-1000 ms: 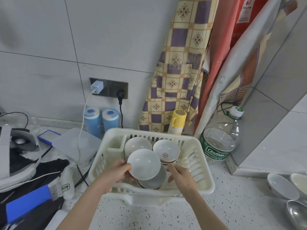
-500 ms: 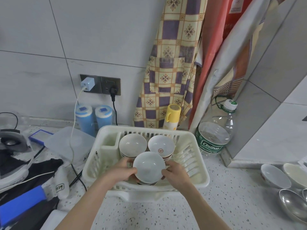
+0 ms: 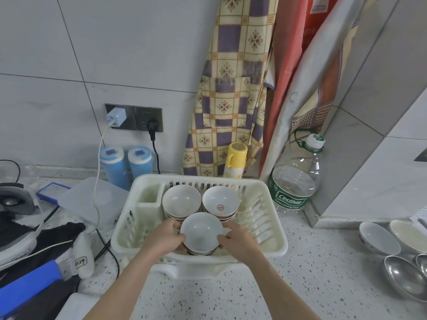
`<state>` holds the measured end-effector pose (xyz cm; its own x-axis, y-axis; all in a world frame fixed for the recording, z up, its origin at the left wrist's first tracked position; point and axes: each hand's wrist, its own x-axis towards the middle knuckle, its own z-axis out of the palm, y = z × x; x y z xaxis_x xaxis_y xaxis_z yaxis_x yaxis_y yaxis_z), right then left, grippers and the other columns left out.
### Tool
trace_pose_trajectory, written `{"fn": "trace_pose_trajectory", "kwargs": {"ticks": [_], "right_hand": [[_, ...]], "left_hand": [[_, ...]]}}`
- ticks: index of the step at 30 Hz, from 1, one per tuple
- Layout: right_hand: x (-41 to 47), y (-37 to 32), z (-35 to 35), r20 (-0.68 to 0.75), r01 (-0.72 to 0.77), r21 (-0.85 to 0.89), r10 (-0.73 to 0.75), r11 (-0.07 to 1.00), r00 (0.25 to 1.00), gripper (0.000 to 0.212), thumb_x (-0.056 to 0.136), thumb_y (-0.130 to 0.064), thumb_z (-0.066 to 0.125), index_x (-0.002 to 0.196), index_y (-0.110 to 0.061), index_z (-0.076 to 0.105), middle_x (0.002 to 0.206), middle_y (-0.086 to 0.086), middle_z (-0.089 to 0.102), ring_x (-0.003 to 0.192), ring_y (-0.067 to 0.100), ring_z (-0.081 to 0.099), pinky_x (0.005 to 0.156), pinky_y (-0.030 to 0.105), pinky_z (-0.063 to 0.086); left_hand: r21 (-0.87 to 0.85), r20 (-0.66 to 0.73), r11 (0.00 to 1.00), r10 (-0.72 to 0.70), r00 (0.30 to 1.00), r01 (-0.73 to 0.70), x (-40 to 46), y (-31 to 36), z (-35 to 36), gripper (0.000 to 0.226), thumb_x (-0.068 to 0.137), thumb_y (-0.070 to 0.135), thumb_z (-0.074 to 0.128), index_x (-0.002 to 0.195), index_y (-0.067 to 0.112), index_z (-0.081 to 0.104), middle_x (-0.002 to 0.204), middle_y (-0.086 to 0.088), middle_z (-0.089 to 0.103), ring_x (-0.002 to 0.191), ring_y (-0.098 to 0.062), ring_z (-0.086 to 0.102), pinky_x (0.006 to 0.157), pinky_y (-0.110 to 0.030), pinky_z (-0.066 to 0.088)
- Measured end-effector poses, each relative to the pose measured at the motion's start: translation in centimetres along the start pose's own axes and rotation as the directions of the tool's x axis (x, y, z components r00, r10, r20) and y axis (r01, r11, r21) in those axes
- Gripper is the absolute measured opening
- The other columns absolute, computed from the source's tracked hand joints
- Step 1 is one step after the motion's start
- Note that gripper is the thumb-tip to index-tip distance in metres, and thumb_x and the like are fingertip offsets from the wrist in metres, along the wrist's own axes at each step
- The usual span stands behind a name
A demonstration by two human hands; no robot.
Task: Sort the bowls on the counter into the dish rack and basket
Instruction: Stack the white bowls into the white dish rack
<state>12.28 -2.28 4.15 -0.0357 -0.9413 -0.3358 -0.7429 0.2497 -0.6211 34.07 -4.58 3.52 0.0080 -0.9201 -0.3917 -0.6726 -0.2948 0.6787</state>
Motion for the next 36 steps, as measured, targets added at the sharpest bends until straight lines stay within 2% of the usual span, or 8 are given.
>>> {"fn": "trace_pose_trajectory", "kwargs": {"ticks": [5,12,17,20,23,27,31,36], "right_hand": [[0.2,0.3,0.6,-0.058,0.024,-0.114,-0.031,0.993,0.998,0.048,0.083,-0.052,0.054,0.13,-0.045,0.049,0.089,-0.014,0.074,0.093,0.013,0.066,0.082,0.032,0.052],[-0.1,0.5,0.6,-0.145,0.008,0.018,-0.005,1.0,0.989,0.05,0.082,-0.066,0.049,0.124,-0.041,0.055,0.083,-0.012,0.071,0.087,0.013,0.066,0.077,0.031,0.052],[-1.1,0.6,-0.1,-0.21,0.076,0.231,-0.027,0.97,0.977,0.031,0.085,-0.056,0.048,0.105,-0.039,0.065,0.074,-0.003,0.071,0.072,0.013,0.065,0.065,0.029,0.049],[-2.0,1.4,-1.1,-0.201,0.161,0.493,-0.068,0.855,0.977,0.018,0.088,-0.043,0.055,0.088,-0.032,0.069,0.063,-0.003,0.066,0.058,0.012,0.055,0.06,0.028,0.044],[-3.0,2.6,-3.3,-0.207,0.197,0.8,-0.048,0.567,0.977,0.018,0.093,-0.026,0.061,0.083,-0.02,0.074,0.056,-0.004,0.06,0.051,0.006,0.048,0.051,0.019,0.038],[-5.2,7.2,-6.8,-0.184,0.164,0.91,0.015,0.382,0.983,0.019,0.095,-0.017,0.06,0.088,-0.017,0.077,0.057,0.003,0.06,0.043,0.008,0.038,0.043,0.018,0.032],[-8.9,16.2,-10.7,-0.217,0.139,0.94,0.234,0.312,0.948,0.019,0.096,-0.016,0.058,0.091,-0.014,0.077,0.059,0.007,0.059,0.043,0.012,0.03,0.044,0.022,0.028],[-13.0,28.4,-14.7,-0.148,0.018,0.979,0.65,0.203,0.745,0.013,0.095,-0.019,0.061,0.103,-0.012,0.069,0.07,0.007,0.067,0.041,0.01,0.032,0.038,0.018,0.028]], "left_hand": [[0.016,-0.09,1.0,-0.009,0.996,0.01,-0.3,0.0,0.1,0.029,0.079,0.031,0.067,0.103,0.034,0.051,0.1,0.019,0.059,0.085,-0.006,0.06,0.066,-0.028,0.042],[-0.092,-0.172,0.994,-0.081,0.982,0.066,0.2,-0.6,0.3,0.03,0.076,0.045,0.068,0.096,0.03,0.051,0.086,0.008,0.071,0.08,-0.014,0.066,0.069,-0.032,0.05],[-0.295,-0.336,0.952,-0.029,0.941,-0.076,-1.0,0.2,0.1,0.019,0.087,0.035,0.067,0.101,0.023,0.059,0.081,0.001,0.071,0.074,-0.009,0.065,0.06,-0.029,0.044],[-0.661,-0.37,0.722,-0.077,0.926,-0.204,-2.9,1.3,-0.6,0.006,0.091,0.024,0.06,0.093,0.018,0.063,0.073,-0.004,0.064,0.042,-0.002,0.046,0.04,-0.014,0.035],[-0.867,-0.344,0.417,-0.106,0.933,-0.273,-5.8,3.3,0.7,0.018,0.091,0.022,0.052,0.079,0.026,0.064,0.061,-0.001,0.058,0.036,-0.005,0.033,0.032,-0.014,0.017],[-0.925,-0.259,0.302,-0.057,0.964,-0.23,-9.0,7.4,7.8,0.031,0.094,0.021,0.048,0.067,0.023,0.065,0.05,0.002,0.055,0.032,-0.008,0.031,0.042,-0.024,0.01],[-0.911,-0.113,0.4,-0.002,0.994,-0.103,-10.0,12.4,17.7,0.028,0.096,0.018,0.045,0.073,0.015,0.06,0.05,0.0,0.053,0.034,-0.008,0.029,0.036,-0.018,0.018],[-0.781,0.156,0.618,0.046,0.987,0.095,-10.8,19.3,30.0,0.02,0.098,0.021,0.046,0.086,0.009,0.058,0.057,-0.005,0.057,0.037,-0.011,0.029,0.04,-0.021,0.02]]}}
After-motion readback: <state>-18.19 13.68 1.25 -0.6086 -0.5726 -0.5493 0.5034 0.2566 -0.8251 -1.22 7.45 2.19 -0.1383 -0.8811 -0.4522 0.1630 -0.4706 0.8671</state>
